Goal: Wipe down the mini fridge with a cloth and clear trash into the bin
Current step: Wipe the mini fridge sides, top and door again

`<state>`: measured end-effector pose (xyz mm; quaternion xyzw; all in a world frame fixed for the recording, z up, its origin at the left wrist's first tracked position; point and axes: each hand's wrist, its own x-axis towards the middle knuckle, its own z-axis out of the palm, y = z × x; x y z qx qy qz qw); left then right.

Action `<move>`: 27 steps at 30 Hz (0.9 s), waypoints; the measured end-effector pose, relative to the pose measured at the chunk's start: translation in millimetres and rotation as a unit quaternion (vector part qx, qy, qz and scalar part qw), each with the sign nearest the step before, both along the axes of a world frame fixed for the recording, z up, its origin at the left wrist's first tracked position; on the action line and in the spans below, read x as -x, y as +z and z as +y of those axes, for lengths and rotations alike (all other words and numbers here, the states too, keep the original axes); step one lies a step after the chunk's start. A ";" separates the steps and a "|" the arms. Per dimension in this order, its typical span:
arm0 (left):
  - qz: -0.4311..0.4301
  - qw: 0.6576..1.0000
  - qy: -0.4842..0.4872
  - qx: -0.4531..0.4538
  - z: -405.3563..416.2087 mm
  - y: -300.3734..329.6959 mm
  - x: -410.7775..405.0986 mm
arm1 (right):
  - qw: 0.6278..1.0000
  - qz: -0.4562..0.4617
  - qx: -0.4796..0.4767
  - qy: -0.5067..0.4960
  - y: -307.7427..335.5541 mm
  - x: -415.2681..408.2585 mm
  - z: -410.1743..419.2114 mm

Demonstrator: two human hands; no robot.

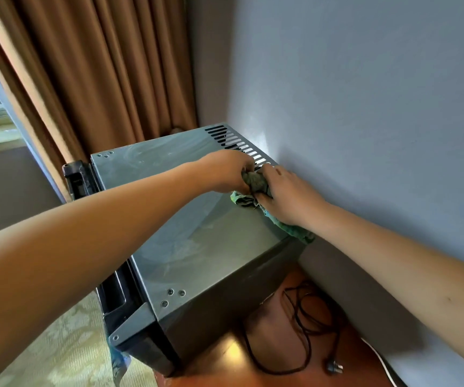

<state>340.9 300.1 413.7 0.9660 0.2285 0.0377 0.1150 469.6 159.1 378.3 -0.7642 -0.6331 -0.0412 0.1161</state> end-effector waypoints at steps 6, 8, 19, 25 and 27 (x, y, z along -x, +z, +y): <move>-0.021 0.998 0.062 0.021 -1.3 0.3 -7.2 | 0.999 0.006 0.021 -0.030 1.1 -13.0 18.7; -0.011 0.997 0.076 0.017 -8.2 4.0 -5.3 | 0.998 0.015 0.038 -0.038 4.2 -11.0 18.6; 0.014 0.997 0.074 -0.029 -51.4 7.3 37.9 | 0.995 0.048 0.064 -0.052 25.7 45.0 -25.9; 0.020 0.998 0.059 -0.032 -67.6 3.1 73.7 | 0.993 0.057 0.094 -0.040 24.2 77.5 -47.5; 0.019 0.998 0.050 -0.030 -71.4 2.9 83.9 | 0.993 0.060 0.098 -0.043 24.8 88.3 -53.3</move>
